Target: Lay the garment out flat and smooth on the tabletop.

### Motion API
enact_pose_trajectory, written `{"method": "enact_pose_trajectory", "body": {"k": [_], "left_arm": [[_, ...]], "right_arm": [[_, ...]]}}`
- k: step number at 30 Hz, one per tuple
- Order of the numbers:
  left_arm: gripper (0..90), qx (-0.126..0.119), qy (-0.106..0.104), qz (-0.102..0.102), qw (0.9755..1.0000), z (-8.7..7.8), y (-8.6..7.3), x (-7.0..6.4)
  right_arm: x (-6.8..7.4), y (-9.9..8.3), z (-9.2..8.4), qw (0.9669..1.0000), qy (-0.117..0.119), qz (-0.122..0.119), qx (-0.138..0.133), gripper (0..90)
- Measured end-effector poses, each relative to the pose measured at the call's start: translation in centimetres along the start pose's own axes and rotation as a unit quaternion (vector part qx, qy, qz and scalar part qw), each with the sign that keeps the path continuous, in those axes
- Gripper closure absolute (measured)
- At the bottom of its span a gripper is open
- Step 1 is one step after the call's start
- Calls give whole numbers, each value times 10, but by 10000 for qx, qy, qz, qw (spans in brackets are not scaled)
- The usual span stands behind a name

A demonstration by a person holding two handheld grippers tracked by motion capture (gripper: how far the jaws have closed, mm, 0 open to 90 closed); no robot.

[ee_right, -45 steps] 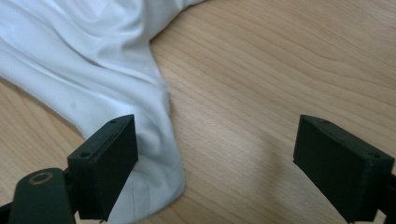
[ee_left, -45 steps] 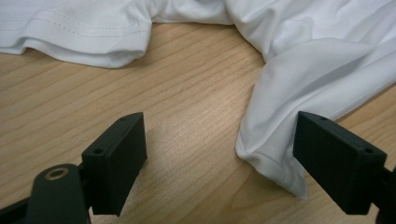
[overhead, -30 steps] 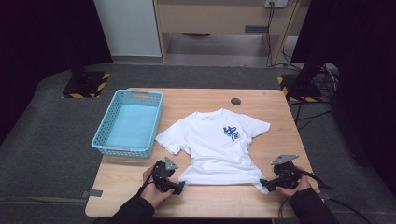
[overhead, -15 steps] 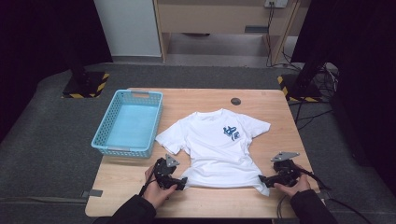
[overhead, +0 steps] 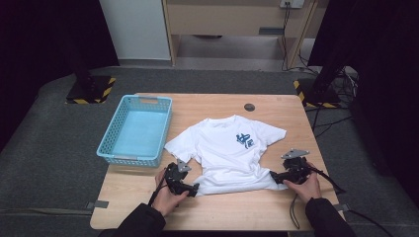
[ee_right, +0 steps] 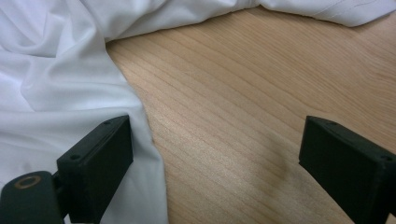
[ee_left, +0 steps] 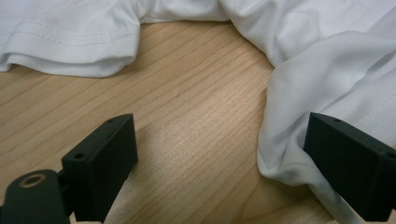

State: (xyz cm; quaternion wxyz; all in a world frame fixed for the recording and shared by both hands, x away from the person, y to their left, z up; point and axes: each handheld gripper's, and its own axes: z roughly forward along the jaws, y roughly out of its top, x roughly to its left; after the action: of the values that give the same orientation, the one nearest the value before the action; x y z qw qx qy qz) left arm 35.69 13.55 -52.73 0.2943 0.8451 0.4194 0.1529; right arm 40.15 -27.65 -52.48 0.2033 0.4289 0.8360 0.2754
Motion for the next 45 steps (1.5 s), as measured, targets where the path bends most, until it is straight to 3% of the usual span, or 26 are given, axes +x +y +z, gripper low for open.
{"method": "enact_pose_trajectory", "body": {"k": [6, 11, 16, 24, 27, 30, 32, 38, 43, 45], "left_arm": [[110, 5, -111, -44, 9999, -10, -7, -4], [106, 98, -102, 70, 9999, -15, -16, -12], [90, 187, -75, 152, 9997, -20, -19, -14], [93, 375, -180, 353, 9985, -30, -26, -19], [115, 130, -218, 184, 9995, -33, -23, -20], [123, -85, -103, 72, 9999, -29, -17, -21], [123, -15, 4, 138, 9999, -21, -15, -22], [108, -27, 143, 242, 9996, -10, -9, -22], [94, -23, -22, 77, 10000, -7, -10, -14], [93, 38, -67, 128, 9999, -10, -11, -13]], "right_arm": [[7, -7, -22, 9990, 274, 141, -318, 102], [11, -24, -30, 9995, 315, 30, -71, 98], [13, -29, -26, 9991, 338, -11, 252, 88], [24, -48, -43, 9974, 596, -270, 288, 88], [26, -46, -48, 9976, 551, -346, 219, 88], [25, -41, -47, 9983, 548, -188, 91, 88], [25, -37, -44, 9983, 571, -102, 88, 88], [28, -25, -25, 9978, 520, -267, 298, 78], [19, -19, -17, 9991, 364, -34, 224, 77], [15, -19, -16, 9992, 342, 57, 221, 77]]}}
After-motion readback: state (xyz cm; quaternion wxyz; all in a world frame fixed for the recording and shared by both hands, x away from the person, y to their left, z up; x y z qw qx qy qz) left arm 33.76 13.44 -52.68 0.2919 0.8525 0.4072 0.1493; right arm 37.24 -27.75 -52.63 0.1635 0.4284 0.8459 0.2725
